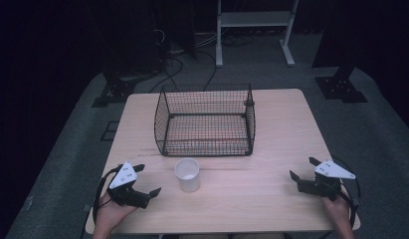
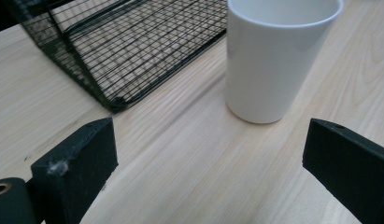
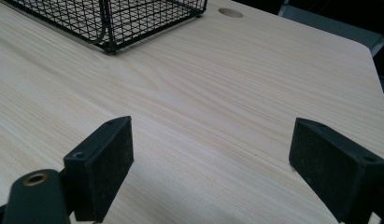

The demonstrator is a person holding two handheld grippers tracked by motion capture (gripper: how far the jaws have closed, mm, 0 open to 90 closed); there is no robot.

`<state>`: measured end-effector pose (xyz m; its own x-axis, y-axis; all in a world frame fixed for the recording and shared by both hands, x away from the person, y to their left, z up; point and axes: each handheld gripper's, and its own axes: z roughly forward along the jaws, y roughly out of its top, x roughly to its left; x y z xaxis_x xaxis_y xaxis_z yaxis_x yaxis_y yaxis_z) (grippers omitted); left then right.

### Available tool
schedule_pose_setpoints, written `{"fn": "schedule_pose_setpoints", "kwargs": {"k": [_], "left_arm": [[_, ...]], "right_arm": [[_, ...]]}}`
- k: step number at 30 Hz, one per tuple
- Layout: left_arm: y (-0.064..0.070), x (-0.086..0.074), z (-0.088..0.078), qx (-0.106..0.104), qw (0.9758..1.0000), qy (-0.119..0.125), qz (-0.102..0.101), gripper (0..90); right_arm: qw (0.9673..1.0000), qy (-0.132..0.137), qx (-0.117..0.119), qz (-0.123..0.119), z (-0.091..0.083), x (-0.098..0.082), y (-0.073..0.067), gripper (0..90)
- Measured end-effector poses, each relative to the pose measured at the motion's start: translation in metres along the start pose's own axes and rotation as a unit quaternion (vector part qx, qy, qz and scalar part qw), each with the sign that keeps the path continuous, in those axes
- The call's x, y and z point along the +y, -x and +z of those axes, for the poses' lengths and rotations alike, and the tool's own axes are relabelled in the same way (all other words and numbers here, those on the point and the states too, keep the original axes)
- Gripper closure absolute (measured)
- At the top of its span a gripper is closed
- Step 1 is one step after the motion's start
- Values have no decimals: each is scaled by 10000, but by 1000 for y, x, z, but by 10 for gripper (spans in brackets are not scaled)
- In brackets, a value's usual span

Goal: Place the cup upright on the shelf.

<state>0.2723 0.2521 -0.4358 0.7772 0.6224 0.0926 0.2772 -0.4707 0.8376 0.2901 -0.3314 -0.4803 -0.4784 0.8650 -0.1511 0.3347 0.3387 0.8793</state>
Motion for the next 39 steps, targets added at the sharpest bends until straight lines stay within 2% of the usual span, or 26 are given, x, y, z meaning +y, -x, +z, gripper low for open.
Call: {"fn": "schedule_pose_setpoints", "kwargs": {"k": [7,11,19,25,36,39], "left_arm": [[4,10,5,-134,9997,-142,146,20],[9,15,7,-135,9995,-119,275,20],[16,26,18,-401,9984,-159,366,20],[18,34,27,-561,9973,-224,427,20],[23,44,44,-779,9939,-541,568,20],[24,47,48,-847,9930,-612,548,20]], "right_arm": [[10000,-16,-12,-19,0,0,-1,131],[10000,-23,-2,-31,0,0,-1,131],[10000,-16,7,-25,0,0,-1,131],[10000,-13,15,-23,0,0,0,131],[10000,-21,14,-39,0,0,-1,131],[10000,-18,11,-42,0,0,-1,131]]}}
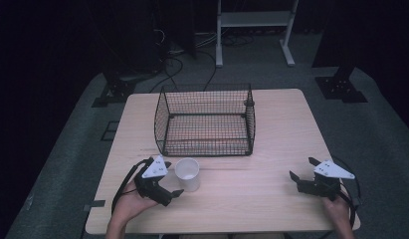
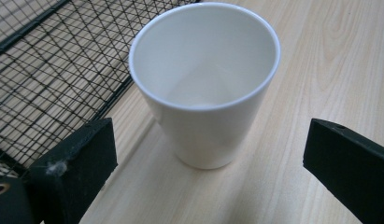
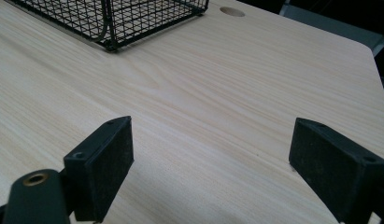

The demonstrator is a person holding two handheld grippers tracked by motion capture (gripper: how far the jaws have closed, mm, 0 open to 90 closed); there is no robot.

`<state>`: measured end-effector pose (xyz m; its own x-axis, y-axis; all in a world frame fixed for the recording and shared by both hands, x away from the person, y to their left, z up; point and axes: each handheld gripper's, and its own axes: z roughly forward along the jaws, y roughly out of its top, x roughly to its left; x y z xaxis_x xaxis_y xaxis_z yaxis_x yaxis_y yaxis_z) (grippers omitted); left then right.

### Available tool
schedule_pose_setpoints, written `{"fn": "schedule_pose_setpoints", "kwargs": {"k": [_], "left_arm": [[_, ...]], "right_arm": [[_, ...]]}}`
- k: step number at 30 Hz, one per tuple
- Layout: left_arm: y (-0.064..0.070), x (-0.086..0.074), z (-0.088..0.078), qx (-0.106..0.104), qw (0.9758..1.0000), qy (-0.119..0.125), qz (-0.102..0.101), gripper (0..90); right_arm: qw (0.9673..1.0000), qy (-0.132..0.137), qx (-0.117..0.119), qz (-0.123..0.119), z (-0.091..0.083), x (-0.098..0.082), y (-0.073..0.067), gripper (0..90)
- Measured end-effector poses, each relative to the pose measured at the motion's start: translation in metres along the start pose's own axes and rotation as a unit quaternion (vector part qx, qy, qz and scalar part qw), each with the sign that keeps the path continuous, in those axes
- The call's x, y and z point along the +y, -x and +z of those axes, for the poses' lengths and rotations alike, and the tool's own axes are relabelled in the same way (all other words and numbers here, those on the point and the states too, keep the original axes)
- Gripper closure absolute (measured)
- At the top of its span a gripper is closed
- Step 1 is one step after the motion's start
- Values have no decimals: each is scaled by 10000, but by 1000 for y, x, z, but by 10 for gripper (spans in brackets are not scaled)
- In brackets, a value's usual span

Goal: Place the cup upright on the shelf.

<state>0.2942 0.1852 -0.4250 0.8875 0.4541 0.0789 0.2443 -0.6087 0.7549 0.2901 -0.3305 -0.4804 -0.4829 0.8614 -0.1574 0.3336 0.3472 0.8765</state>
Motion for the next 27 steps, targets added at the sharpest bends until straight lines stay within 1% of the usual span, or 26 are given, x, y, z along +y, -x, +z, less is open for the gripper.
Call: {"fn": "schedule_pose_setpoints", "kwargs": {"k": [2,5,7,11,15,18,22,24,25,27], "left_arm": [[0,2,2,-38,10000,-52,17,21],[0,5,6,-88,9999,-68,5,20],[-1,6,9,-90,9999,-110,6,21],[-2,8,15,-111,9998,-179,-60,21],[-4,10,22,-159,9993,-310,-93,21],[-5,13,25,-127,9992,-378,-82,21],[-6,17,28,-180,9991,-383,-86,34],[-6,19,30,-178,9989,-434,-88,35],[-6,21,31,-138,9986,-501,-56,42],[-8,23,33,-153,9983,-558,-92,55]], "right_arm": [[10000,0,-2,-3,0,0,0,131],[10000,-1,-3,-6,0,0,0,131],[10000,-2,-1,-13,0,0,0,131],[10000,1,1,-18,0,0,0,131],[10000,2,1,-21,0,0,0,131],[10000,1,4,-22,0,0,0,131],[10000,4,10,-24,0,0,0,131],[10000,2,11,-22,0,0,0,131],[10000,4,12,-23,0,0,0,131],[10000,5,14,-26,0,0,-1,131]]}}
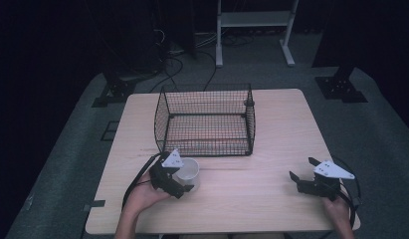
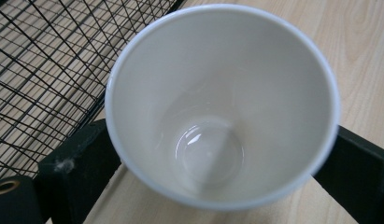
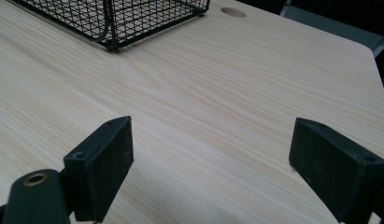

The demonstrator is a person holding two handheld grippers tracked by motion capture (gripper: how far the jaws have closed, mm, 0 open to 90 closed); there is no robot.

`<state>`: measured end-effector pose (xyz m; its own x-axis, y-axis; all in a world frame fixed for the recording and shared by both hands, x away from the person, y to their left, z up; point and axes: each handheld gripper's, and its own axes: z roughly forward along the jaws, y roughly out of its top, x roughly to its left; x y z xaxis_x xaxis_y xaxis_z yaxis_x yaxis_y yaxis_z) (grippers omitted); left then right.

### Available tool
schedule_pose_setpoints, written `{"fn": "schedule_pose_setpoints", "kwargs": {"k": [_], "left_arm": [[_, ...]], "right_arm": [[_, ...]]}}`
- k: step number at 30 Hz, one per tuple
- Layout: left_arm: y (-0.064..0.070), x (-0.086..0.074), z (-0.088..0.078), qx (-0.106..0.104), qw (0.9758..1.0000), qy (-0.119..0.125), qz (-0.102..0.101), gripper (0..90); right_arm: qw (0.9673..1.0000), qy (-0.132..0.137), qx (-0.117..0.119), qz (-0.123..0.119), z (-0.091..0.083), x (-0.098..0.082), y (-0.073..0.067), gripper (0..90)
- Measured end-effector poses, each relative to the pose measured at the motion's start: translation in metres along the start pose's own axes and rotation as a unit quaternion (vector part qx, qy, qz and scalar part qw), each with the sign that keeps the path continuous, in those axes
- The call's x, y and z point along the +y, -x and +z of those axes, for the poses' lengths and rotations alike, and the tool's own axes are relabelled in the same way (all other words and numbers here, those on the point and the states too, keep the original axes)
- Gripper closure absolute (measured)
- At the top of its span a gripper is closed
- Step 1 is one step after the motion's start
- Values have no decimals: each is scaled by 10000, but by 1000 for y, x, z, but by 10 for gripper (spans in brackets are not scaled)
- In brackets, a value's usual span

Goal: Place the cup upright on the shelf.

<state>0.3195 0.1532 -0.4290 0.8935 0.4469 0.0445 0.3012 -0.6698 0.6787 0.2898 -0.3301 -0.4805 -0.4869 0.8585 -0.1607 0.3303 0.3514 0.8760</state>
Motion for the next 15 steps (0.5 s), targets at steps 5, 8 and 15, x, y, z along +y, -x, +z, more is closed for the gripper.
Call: {"fn": "schedule_pose_setpoints", "kwargs": {"k": [5,8,15], "left_arm": [[-4,3,4,-104,9998,-136,-102,72],[-4,5,5,-130,9997,-165,-80,131],[-5,7,5,-205,9995,-221,-72,209]], "right_arm": [[10000,1,2,1,0,0,0,131],[10000,7,6,1,0,0,0,131],[10000,11,5,-1,0,0,0,131]]}}
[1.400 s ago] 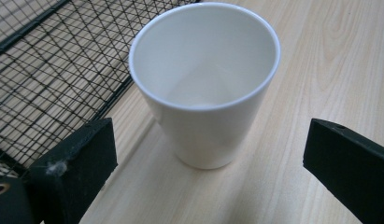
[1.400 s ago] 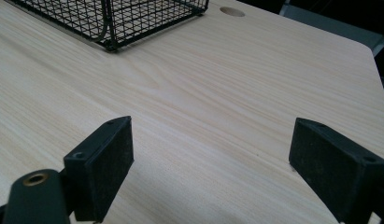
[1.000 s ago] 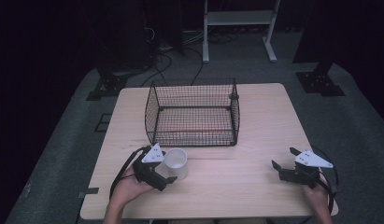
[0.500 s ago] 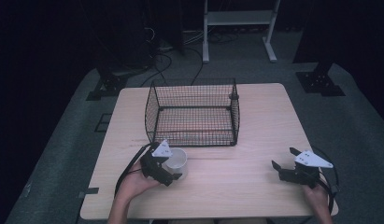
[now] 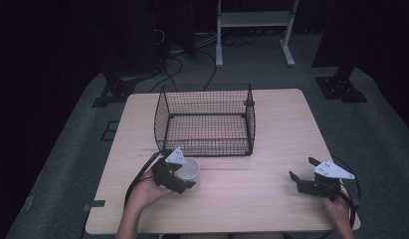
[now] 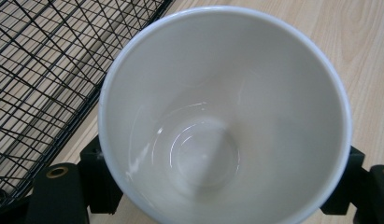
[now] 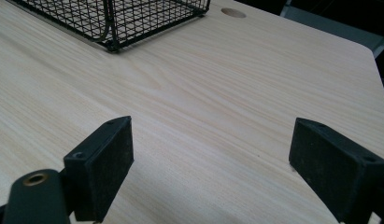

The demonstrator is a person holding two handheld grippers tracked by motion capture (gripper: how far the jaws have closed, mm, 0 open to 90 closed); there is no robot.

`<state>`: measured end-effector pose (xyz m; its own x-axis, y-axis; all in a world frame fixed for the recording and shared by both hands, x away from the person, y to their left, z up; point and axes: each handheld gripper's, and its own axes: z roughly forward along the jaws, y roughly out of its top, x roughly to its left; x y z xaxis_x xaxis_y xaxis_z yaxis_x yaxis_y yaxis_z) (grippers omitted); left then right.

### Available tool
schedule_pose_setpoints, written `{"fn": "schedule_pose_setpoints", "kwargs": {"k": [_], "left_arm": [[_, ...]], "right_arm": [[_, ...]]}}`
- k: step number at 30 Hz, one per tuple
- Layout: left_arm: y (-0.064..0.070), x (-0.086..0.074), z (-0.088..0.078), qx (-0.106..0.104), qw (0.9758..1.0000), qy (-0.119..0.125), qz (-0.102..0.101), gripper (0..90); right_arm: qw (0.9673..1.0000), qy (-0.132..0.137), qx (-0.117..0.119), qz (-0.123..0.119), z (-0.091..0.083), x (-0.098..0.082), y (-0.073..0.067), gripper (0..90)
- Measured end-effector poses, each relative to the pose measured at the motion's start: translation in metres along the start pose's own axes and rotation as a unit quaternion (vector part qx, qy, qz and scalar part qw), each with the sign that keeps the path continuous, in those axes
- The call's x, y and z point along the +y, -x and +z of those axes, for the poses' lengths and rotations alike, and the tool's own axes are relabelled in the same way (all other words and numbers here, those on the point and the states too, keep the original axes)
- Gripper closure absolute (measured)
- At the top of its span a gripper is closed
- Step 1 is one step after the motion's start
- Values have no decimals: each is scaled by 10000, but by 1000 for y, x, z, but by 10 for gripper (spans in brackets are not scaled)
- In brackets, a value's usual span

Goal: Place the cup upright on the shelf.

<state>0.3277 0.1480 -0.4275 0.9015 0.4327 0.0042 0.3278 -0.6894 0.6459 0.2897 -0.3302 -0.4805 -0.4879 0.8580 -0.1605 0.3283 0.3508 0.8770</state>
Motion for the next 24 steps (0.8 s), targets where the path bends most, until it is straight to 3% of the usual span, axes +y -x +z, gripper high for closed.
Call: {"fn": "schedule_pose_setpoints", "kwargs": {"k": [7,17,24], "left_arm": [[2,3,-4,-41,9999,132,33,211],[3,20,-17,-177,9989,399,149,213],[0,31,-18,-183,9993,270,197,214]], "right_arm": [[10000,-7,-1,6,0,0,0,131],[10000,3,-2,36,0,0,1,131],[10000,12,11,40,0,0,1,131]]}}
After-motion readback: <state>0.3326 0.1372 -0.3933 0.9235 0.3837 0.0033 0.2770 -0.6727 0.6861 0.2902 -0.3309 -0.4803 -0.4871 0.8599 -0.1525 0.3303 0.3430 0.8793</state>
